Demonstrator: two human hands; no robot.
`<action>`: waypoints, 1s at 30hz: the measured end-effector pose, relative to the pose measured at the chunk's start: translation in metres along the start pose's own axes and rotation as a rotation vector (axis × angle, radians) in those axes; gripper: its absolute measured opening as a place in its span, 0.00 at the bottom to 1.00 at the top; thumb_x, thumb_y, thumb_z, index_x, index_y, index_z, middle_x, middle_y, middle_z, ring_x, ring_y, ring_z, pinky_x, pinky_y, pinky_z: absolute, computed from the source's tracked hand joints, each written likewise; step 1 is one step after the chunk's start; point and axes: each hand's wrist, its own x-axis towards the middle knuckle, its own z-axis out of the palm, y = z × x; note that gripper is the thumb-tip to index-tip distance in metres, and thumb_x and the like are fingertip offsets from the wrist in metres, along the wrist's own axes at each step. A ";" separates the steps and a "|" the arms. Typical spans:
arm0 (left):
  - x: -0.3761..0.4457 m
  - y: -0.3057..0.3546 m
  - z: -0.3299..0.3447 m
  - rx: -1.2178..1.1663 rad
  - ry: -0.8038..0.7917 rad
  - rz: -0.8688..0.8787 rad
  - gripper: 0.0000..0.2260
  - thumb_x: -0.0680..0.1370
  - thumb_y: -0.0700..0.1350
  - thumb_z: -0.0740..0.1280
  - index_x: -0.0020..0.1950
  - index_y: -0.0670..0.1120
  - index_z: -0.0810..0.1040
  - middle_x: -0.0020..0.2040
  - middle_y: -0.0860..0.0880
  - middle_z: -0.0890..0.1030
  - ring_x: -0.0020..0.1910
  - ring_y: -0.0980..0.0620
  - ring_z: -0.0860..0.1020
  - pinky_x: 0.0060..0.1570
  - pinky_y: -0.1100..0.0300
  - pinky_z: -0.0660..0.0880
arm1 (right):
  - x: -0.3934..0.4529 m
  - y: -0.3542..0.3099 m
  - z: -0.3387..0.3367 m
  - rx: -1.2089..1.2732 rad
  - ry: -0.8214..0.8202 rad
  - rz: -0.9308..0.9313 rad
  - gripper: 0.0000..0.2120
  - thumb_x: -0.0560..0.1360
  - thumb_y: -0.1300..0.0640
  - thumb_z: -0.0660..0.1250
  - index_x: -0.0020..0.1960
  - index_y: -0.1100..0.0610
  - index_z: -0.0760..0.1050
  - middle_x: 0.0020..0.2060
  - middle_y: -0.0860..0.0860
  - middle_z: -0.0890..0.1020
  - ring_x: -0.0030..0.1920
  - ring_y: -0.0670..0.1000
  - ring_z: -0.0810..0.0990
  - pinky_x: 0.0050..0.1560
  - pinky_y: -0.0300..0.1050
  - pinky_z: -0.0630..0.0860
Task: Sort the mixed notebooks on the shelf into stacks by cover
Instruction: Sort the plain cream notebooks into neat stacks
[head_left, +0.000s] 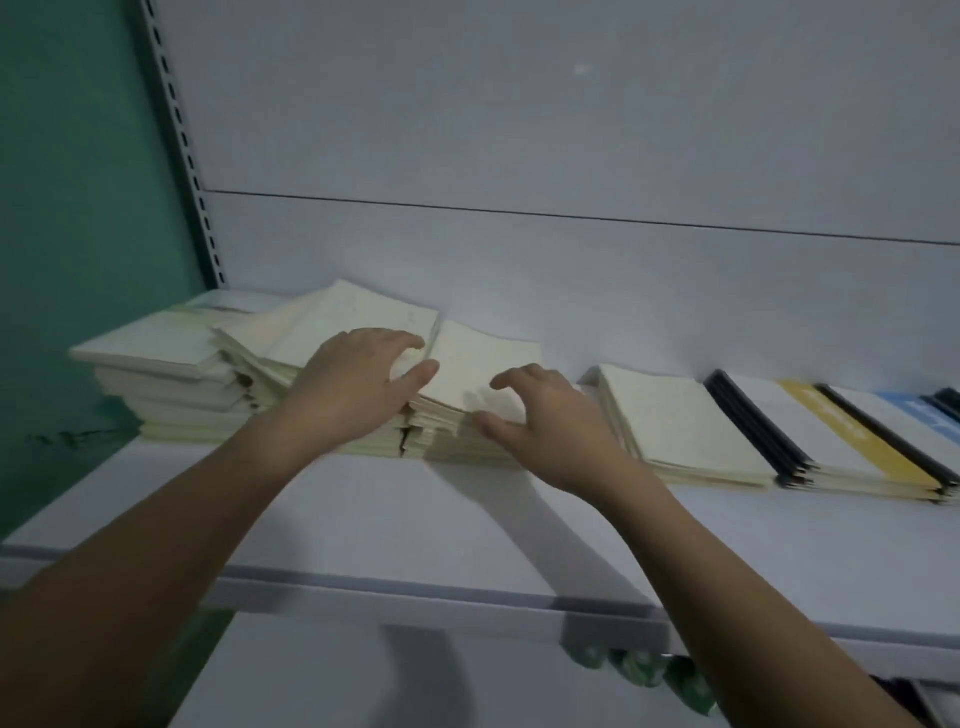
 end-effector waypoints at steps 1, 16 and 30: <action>-0.002 -0.013 -0.001 0.071 -0.069 0.006 0.26 0.79 0.65 0.53 0.72 0.52 0.69 0.72 0.51 0.71 0.71 0.50 0.67 0.70 0.51 0.62 | 0.012 -0.011 0.007 -0.048 -0.047 -0.006 0.27 0.76 0.38 0.62 0.70 0.52 0.69 0.68 0.48 0.72 0.67 0.51 0.68 0.64 0.50 0.68; -0.006 -0.050 -0.009 -0.388 0.148 0.045 0.16 0.81 0.56 0.59 0.61 0.50 0.79 0.60 0.53 0.79 0.60 0.51 0.74 0.61 0.55 0.69 | 0.025 -0.039 0.020 0.038 -0.121 0.199 0.16 0.82 0.47 0.58 0.67 0.47 0.74 0.57 0.45 0.80 0.57 0.48 0.77 0.56 0.42 0.70; 0.023 -0.016 -0.049 -1.502 -0.399 -0.514 0.11 0.80 0.43 0.61 0.58 0.38 0.74 0.45 0.39 0.81 0.38 0.43 0.81 0.32 0.55 0.80 | 0.020 -0.097 0.007 0.148 0.128 -0.142 0.15 0.81 0.49 0.61 0.66 0.48 0.75 0.57 0.40 0.81 0.56 0.40 0.78 0.54 0.29 0.71</action>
